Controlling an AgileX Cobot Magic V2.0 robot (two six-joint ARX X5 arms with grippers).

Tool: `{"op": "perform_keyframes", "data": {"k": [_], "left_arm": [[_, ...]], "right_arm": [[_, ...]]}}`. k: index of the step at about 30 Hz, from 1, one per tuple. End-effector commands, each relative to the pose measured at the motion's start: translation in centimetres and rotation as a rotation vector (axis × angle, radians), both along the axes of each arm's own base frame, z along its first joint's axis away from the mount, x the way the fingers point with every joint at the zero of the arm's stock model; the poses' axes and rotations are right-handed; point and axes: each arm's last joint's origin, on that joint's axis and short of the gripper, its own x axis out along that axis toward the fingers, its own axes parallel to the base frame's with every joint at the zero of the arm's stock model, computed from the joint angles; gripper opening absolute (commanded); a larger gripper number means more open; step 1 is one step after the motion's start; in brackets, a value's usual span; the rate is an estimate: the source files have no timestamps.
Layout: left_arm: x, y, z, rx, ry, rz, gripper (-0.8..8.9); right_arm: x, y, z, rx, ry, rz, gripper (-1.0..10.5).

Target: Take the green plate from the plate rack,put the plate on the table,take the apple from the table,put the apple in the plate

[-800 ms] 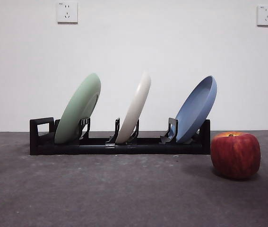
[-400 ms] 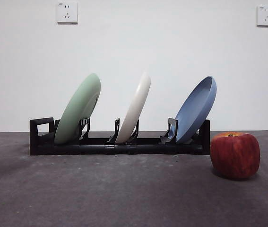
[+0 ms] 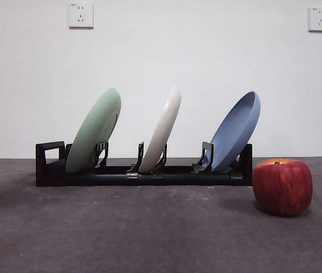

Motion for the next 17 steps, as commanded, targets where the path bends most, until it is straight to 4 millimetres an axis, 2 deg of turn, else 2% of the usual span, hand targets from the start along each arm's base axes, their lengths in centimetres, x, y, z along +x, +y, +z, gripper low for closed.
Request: {"op": "perform_keyframes", "data": {"k": [1, 7, 14, 15, 17], "left_arm": [[1.3, -0.3, 1.9, 0.100, 0.025, -0.040, -0.06], [4.5, -1.2, 4.5, 0.246, 0.140, -0.057, -0.06], [7.5, -2.6, 5.2, 0.287, 0.221, -0.083, 0.14], [7.7, -2.8, 5.1, 0.289, 0.225, -0.089, 0.86], [8.0, -3.2, 4.9, 0.290, 0.230, -0.105, 2.79]], "right_arm": [[1.5, 0.4, 1.3, -0.094, 0.087, 0.073, -0.1], [4.7, 2.2, 2.6, -0.210, 0.257, 0.225, 0.0], [7.2, 4.5, 2.8, -0.284, 0.334, 0.291, 0.1], [7.4, 4.7, 2.7, -0.295, 0.335, 0.288, 0.5], [7.6, 4.8, 2.6, -0.304, 0.339, 0.281, 2.8]]}}
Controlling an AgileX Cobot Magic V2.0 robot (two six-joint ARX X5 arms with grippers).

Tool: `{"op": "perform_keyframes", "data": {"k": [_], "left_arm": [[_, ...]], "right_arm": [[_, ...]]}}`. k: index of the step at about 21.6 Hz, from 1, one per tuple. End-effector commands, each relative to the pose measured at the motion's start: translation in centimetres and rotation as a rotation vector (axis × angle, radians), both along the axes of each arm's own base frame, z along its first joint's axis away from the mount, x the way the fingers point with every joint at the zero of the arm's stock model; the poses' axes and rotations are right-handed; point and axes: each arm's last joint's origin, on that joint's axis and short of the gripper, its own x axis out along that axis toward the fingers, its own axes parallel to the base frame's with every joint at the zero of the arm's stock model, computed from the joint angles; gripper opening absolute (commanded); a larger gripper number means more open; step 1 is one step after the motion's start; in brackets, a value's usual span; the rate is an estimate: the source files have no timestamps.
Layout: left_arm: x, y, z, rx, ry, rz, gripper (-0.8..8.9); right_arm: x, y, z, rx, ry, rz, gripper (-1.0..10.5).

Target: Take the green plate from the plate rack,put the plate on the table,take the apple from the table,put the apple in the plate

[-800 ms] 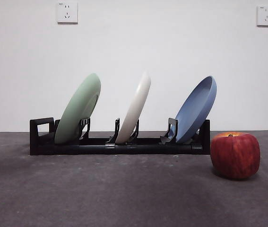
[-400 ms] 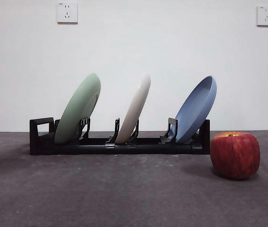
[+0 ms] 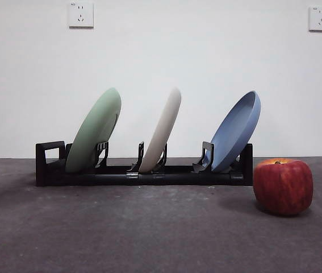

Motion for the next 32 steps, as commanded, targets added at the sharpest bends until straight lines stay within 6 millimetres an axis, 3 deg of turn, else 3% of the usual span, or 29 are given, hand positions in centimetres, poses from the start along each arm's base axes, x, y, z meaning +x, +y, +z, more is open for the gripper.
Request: {"op": "perform_keyframes", "data": {"k": [1, 3, 9, 13, 17, 22, 28, 32], "left_arm": [[0.2, -0.4, 0.0, 0.003, -0.011, -0.023, 3.25], [0.5, -0.6, 0.0, -0.006, -0.019, -0.022, 3.23], [2.9, -1.8, 0.4, -0.033, -0.059, -0.002, 3.21], [7.1, -3.3, 1.1, 0.012, -0.028, 0.020, 3.19], [11.7, -4.9, 0.8, 0.172, 0.064, 0.057, 3.18], [15.9, -6.7, -1.5, 0.266, 0.184, 0.048, 3.15], [18.8, -7.8, -5.4, 0.360, 0.238, 0.085, 3.15], [20.1, -8.4, -7.0, 0.368, 0.235, 0.090, 3.14]], "right_arm": [[0.2, 0.1, 0.0, -0.010, -0.008, 0.004, 4.0], [0.2, 0.0, 0.0, -0.014, -0.009, -0.001, 5.5], [0.2, 0.0, 0.0, -0.019, -0.010, -0.007, 5.4], [0.2, 0.0, 0.0, -0.019, -0.005, -0.008, 5.4], [0.2, 0.0, 0.0, -0.018, -0.003, -0.008, 5.4], [0.2, 0.0, 0.0, -0.021, -0.006, -0.011, 5.4], [0.2, 0.0, 0.0, -0.025, -0.006, -0.017, 5.4], [0.2, 0.0, 0.0, -0.022, -0.003, -0.022, 5.4]]}}
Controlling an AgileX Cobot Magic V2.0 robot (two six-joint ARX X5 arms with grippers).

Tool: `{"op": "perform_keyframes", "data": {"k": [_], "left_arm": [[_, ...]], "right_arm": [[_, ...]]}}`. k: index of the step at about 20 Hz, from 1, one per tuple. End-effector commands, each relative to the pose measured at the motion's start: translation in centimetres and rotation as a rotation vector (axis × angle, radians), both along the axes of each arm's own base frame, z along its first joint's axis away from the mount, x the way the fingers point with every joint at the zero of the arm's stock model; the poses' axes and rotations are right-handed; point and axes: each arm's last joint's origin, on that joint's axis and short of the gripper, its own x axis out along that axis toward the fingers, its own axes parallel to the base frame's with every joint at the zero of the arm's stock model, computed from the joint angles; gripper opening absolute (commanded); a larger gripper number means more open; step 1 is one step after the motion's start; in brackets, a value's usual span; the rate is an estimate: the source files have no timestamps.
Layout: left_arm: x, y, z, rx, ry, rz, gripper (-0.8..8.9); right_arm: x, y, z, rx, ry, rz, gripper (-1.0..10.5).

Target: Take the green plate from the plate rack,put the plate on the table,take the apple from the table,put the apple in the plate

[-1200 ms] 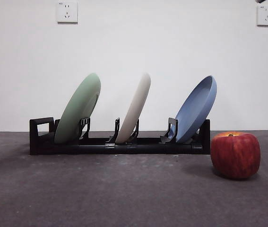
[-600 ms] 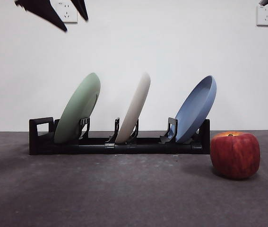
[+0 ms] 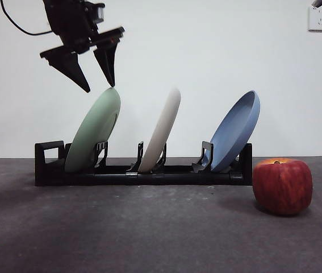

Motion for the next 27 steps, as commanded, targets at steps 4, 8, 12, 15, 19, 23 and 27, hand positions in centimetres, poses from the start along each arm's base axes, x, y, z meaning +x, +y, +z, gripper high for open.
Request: {"op": "perform_keyframes", "data": {"k": [4, 8, 12, 15, 19, 23, 27], "left_arm": [[1.0, -1.1, -1.0, -0.005, -0.034, -0.029, 3.14], [1.3, -1.7, -2.1, 0.002, -0.005, -0.040, 2.74], [1.5, -1.9, -2.6, 0.018, 0.007, -0.058, 1.12], [1.4, -1.9, -2.6, 0.021, 0.006, -0.063, -0.09], [1.3, -2.2, -2.5, 0.020, 0.006, -0.072, -0.09], [0.8, -3.1, 0.0, 0.002, -0.047, -0.095, -0.09], [-1.1, -4.3, 6.4, -0.055, -0.205, -0.133, -0.09]], "right_arm": [[0.2, -0.1, 0.0, -0.021, -0.005, -0.037, 5.4], [0.2, -0.1, 0.1, -0.019, -0.004, -0.039, 5.4], [0.2, -0.1, 0.1, -0.022, -0.005, -0.042, 5.4], [0.2, -0.1, 0.0, -0.025, -0.005, -0.044, 5.4], [0.2, -0.1, 0.1, -0.026, -0.008, -0.046, 5.4], [0.2, -0.1, 0.1, -0.026, -0.008, -0.046, 5.4], [0.2, -0.1, 0.0, -0.027, -0.008, -0.046, 5.4]]}}
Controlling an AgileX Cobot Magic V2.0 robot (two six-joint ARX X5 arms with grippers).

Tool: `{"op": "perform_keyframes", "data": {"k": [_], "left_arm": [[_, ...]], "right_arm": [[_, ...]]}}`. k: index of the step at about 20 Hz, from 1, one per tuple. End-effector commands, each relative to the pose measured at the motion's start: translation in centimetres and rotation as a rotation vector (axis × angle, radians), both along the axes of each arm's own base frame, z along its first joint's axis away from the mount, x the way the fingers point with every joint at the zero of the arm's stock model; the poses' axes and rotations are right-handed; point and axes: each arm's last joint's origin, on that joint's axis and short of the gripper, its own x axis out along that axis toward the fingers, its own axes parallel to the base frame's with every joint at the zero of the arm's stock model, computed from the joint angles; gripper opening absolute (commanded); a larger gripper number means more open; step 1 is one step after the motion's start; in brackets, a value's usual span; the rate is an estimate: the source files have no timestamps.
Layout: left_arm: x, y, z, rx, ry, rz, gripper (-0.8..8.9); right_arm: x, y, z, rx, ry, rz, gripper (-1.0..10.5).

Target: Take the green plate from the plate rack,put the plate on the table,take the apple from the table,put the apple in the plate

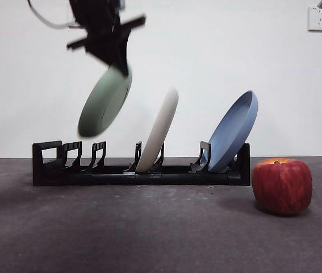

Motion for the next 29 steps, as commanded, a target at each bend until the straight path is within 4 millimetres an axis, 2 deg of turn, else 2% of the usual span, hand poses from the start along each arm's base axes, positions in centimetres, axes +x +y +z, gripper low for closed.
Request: {"op": "perform_keyframes", "data": {"k": [1, 4, 8, 12, 15, 18, 22, 26, 29], "left_arm": [[-1.8, -0.7, 4.6, -0.039, -0.128, -0.044, -0.09], [-5.4, -0.9, 9.7, -0.088, -0.234, -0.087, -0.09], [-11.3, -0.3, 14.4, -0.125, -0.328, -0.160, -0.09], [-18.0, -0.8, 17.5, -0.161, -0.412, -0.289, -0.09], [-22.7, -1.6, 17.3, -0.036, -0.427, -0.301, -0.09], [-26.5, -2.7, 13.8, 0.124, -0.342, -0.330, -0.09], [-29.5, -4.1, 6.6, 0.255, -0.142, -0.333, -0.09], [-30.1, -5.7, -1.0, 0.447, -0.047, -0.220, -0.09], [-29.8, -7.2, -6.0, 0.463, -0.062, -0.202, -0.09]], "right_arm": [[0.1, 0.0, 0.1, 0.004, -0.004, -0.005, 5.4], [0.1, 0.0, 0.1, 0.004, -0.005, -0.004, 5.4], [0.2, 0.0, 0.1, 0.000, -0.011, -0.005, 5.4], [0.1, 0.0, 0.1, -0.022, -0.017, 0.002, 5.4], [0.1, 0.0, 0.1, -0.025, -0.016, 0.004, 5.3], [0.1, 0.0, 0.1, -0.025, -0.015, 0.005, 5.3], [0.1, 0.0, 0.1, -0.025, -0.016, 0.005, 5.3], [0.1, 0.0, 0.0, -0.025, -0.013, 0.004, 5.3], [0.0, 0.0, 0.0, -0.027, -0.003, 0.005, 5.3]]}}
